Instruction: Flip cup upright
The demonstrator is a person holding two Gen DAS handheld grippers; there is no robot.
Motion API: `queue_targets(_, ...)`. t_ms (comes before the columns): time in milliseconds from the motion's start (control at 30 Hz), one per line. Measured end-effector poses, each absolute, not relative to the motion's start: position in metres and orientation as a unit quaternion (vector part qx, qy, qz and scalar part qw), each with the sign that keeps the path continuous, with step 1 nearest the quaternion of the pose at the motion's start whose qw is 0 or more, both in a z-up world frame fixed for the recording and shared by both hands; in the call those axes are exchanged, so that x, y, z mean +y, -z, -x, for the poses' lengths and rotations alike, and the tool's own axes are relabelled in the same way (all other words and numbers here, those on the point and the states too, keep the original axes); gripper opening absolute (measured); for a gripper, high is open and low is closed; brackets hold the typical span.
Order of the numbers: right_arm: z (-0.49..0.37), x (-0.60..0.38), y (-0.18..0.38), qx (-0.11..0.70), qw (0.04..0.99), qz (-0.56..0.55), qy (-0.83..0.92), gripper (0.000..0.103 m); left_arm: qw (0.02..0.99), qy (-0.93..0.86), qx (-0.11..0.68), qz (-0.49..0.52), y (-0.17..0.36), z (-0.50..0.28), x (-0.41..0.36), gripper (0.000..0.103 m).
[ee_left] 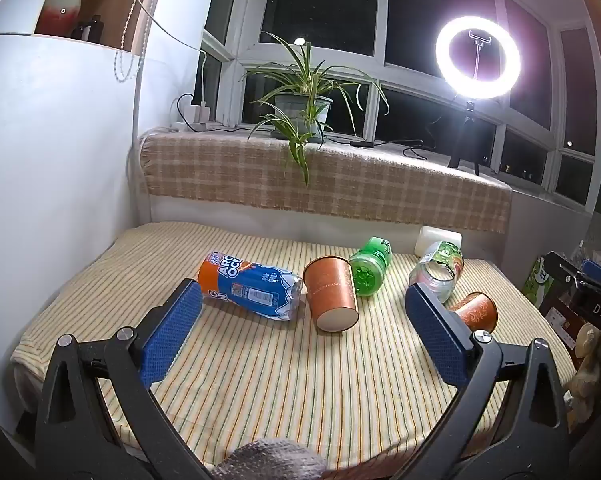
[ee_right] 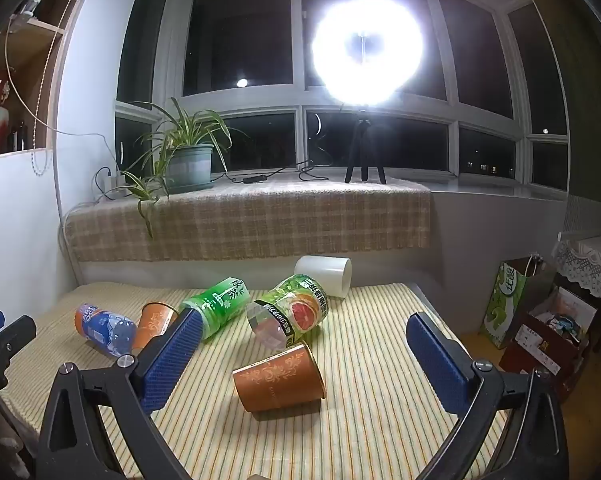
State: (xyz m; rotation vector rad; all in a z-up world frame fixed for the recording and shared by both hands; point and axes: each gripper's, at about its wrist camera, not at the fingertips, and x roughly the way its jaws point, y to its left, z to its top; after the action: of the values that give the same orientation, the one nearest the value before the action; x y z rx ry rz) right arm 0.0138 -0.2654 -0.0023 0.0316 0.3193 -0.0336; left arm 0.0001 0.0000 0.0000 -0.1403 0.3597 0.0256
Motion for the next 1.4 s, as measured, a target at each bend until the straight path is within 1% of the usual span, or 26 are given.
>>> queue_targets(1400, -0.0155, -0.2607, 0.0074, 0.161, 0.987, -0.008, 0.011, 0.103, 0.982, -0.015, 0.178, 0.068, -0.0018, -0.0011, 0.0009, 0.103)
